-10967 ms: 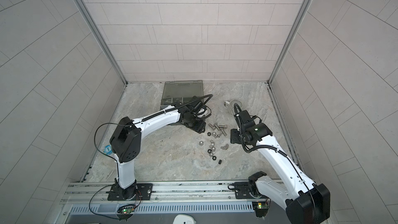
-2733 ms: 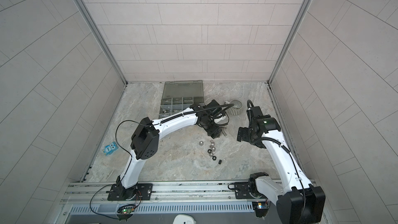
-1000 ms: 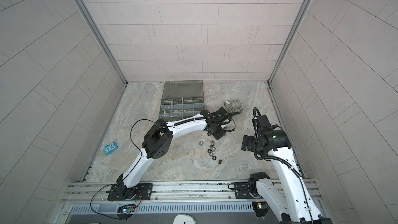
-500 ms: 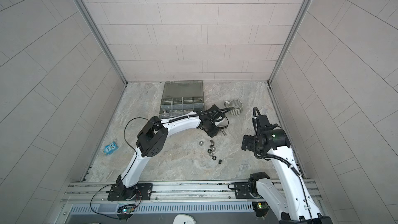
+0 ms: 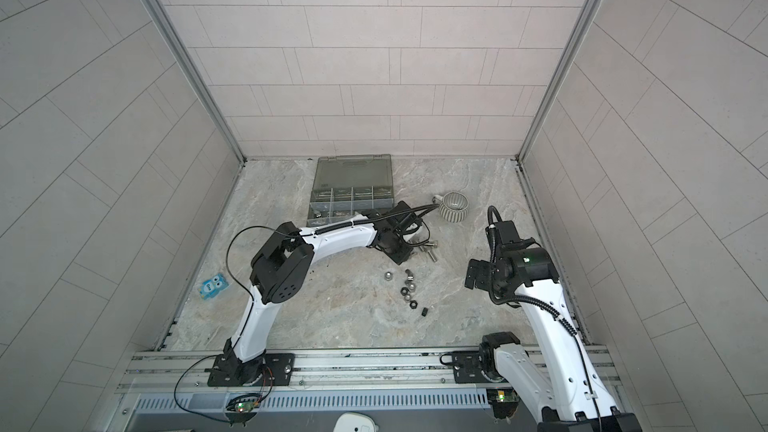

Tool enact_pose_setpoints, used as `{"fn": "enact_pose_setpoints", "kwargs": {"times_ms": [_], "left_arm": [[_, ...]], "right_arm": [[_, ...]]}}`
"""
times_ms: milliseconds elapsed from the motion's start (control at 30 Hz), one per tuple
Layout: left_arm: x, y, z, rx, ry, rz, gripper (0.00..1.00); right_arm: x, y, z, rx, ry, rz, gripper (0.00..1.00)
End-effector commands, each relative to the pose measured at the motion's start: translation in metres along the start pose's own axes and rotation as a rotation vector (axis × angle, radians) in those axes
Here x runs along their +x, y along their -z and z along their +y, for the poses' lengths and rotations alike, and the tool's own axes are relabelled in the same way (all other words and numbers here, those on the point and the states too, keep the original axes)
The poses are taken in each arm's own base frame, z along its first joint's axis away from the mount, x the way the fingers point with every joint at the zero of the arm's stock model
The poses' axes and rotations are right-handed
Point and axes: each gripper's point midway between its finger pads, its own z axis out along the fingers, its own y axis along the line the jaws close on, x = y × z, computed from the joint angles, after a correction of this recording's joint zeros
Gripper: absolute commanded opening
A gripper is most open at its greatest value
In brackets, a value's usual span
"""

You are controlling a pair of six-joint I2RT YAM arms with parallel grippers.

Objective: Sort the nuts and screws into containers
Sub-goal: 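Lower the left gripper onto a steel wing nut beside the bolts, then close the left gripper around the wing nut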

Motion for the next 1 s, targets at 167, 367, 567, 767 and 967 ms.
{"fn": "enact_pose_setpoints", "kwargs": {"times_ms": [167, 367, 567, 767, 967], "left_arm": [[0.015, 0.020, 0.002, -0.035, 0.002, 0.073, 0.44], [0.010, 0.033, -0.001, -0.052, -0.028, 0.049, 0.51], [-0.002, 0.034, -0.007, -0.037, -0.055, 0.021, 0.55], [-0.015, 0.037, -0.010, -0.043, -0.088, -0.012, 0.61], [-0.020, 0.025, -0.013, -0.026, -0.115, -0.006, 0.62]], "right_arm": [[0.003, 0.001, -0.002, 0.004, -0.008, 0.001, 0.99], [0.004, 0.001, -0.002, 0.001, -0.009, -0.001, 0.99], [0.004, 0.000, -0.003, 0.003, -0.009, 0.002, 0.99], [0.004, 0.000, -0.003, 0.003, -0.010, 0.000, 0.99], [0.003, 0.001, -0.002, 0.002, -0.010, 0.001, 0.99]]}}
